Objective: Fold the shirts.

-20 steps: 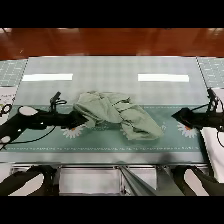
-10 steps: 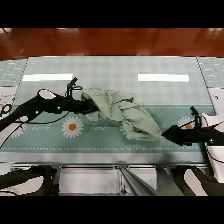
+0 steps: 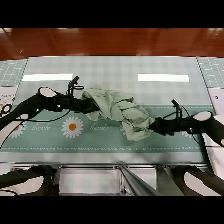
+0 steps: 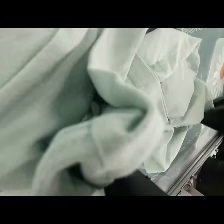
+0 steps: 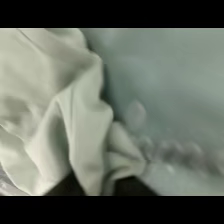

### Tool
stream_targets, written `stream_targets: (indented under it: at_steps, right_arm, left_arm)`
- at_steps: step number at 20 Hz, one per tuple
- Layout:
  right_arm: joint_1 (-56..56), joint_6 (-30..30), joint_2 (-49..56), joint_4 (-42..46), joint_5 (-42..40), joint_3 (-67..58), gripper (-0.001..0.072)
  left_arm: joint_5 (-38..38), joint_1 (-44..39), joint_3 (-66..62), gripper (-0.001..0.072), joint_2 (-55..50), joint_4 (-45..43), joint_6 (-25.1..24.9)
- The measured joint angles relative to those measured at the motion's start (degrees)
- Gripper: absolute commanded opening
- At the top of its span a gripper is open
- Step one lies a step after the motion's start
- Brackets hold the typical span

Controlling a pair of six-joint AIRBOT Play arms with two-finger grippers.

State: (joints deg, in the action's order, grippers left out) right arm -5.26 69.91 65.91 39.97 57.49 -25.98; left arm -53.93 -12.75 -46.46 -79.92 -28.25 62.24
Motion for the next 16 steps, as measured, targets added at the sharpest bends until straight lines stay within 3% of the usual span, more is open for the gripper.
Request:
stream_targets:
  at_steps: [4, 7, 14, 16]
  right_arm:
    - [6.2, -2.8, 6.0, -2.3, -0.8, -12.0, 0.0022]
    - [6.2, -0.7, 5.4, 3.1, 2.4, -26.6, 0.0022]
    - [3.7, 7.9, 3.1, 17.4, 10.6, -76.7, 0.0022]
    - [3.4, 9.1, 0.9, 20.1, 13.1, -86.2, 0.0022]
  left_arm:
    - [-2.7, 2.8, -1.7, 0.0016, 0.7, -0.3, -0.1]
    - [-7.7, 9.2, -7.8, 0.0015, 4.2, -0.5, -0.1]
    - [-14.4, 23.5, -40.5, 0.0015, 14.5, -0.4, 3.3]
    - [-17.1, 26.0, -49.9, 0.0015, 17.0, -0.3, 4.0]
